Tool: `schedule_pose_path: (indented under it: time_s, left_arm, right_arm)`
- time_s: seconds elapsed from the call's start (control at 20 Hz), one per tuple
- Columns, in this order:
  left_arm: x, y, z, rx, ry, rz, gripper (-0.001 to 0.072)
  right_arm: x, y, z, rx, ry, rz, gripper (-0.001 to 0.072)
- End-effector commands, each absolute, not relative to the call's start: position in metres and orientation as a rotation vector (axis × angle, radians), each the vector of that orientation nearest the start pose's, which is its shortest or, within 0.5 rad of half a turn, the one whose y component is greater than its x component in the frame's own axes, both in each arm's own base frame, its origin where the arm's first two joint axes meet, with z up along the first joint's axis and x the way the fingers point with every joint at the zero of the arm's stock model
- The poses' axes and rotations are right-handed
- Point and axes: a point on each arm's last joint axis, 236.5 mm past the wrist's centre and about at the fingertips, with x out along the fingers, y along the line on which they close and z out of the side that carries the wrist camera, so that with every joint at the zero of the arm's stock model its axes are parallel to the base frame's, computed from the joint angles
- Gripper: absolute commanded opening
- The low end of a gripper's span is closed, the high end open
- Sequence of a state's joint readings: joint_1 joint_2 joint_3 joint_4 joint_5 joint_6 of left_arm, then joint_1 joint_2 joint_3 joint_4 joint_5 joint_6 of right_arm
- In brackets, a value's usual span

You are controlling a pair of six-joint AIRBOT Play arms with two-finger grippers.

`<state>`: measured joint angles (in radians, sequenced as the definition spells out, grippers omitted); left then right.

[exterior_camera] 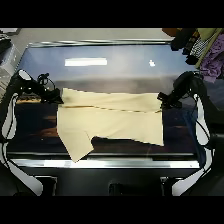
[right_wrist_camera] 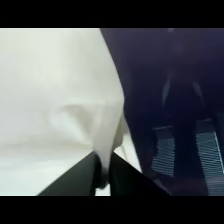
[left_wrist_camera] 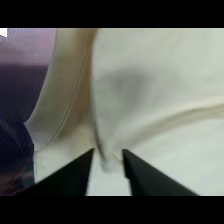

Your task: Fold the clothes and pants, and hang the long-sleeved shirts on hangers.

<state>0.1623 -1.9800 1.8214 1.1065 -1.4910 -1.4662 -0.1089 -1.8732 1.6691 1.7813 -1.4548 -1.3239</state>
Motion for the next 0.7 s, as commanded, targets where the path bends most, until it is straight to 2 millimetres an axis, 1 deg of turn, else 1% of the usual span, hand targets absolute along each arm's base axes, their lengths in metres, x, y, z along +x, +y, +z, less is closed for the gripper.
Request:
schedule_pose_path:
  time_s: [0.0, 0.05, 0.1, 0.15, 0.2, 0.25, 0.3, 0.35, 0.4, 0.45, 0.5, 0.55, 0.65]
  left_arm:
    - [0.476, -0.029, -0.068, -0.457, 1.554, -0.28, 0.0557]
    - [0.474, -0.028, -0.063, -0.457, 1.555, -0.281, 0.0574]
    - [0.473, -0.024, -0.056, -0.449, 1.544, -0.281, 0.0574]
    - [0.472, -0.019, -0.046, -0.416, 1.525, -0.305, 0.0574]
    - [0.471, -0.014, -0.032, -0.411, 1.496, -0.322, 0.0574]
    - [0.472, -0.008, -0.016, -0.449, 1.455, -0.322, 0.0574]
    - [0.467, 0.001, -0.002, -0.478, 1.429, -0.32, 0.0574]
    - [0.458, 0.012, 0.007, -0.519, 1.412, -0.305, 0.0574]
    - [0.444, 0.023, 0.012, -0.568, 1.407, -0.282, 0.0574]
    - [0.426, 0.033, 0.012, -0.616, 1.414, -0.254, 0.0574]
    - [0.402, 0.04, 0.008, -0.678, 1.427, -0.225, 0.0574]
    - [0.377, 0.04, 0.001, -0.737, 1.447, -0.209, 0.0574]
    - [0.326, 0.027, -0.02, -0.838, 1.482, -0.157, 0.0574]
  right_arm:
    - [0.426, -0.008, -0.088, 0.406, 1.703, -0.185, 0.0206]
    - [0.416, -0.016, -0.086, 0.365, 1.74, -0.206, 0.0303]
    - [0.409, -0.023, -0.081, 0.304, 1.76, -0.196, 0.0474]
    - [0.407, -0.032, -0.071, 0.229, 1.751, -0.164, 0.0486]
    - [0.409, -0.04, -0.058, 0.2, 1.712, -0.159, 0.0485]
    - [0.417, -0.044, -0.04, 0.24, 1.635, -0.154, 0.0485]
    - [0.419, -0.049, -0.025, 0.249, 1.583, -0.13, 0.0485]
    - [0.417, -0.054, -0.011, 0.299, 1.535, -0.107, 0.0485]
    - [0.411, -0.058, 0.001, 0.357, 1.5, -0.074, 0.0485]
    - [0.402, -0.062, 0.009, 0.416, 1.478, -0.056, 0.0485]
    - [0.395, -0.06, 0.015, 0.478, 1.457, -0.018, 0.0485]
    - [0.387, -0.054, 0.021, 0.54, 1.43, 0.036, 0.0485]
    - [0.374, -0.044, 0.025, 0.622, 1.402, 0.089, 0.0485]
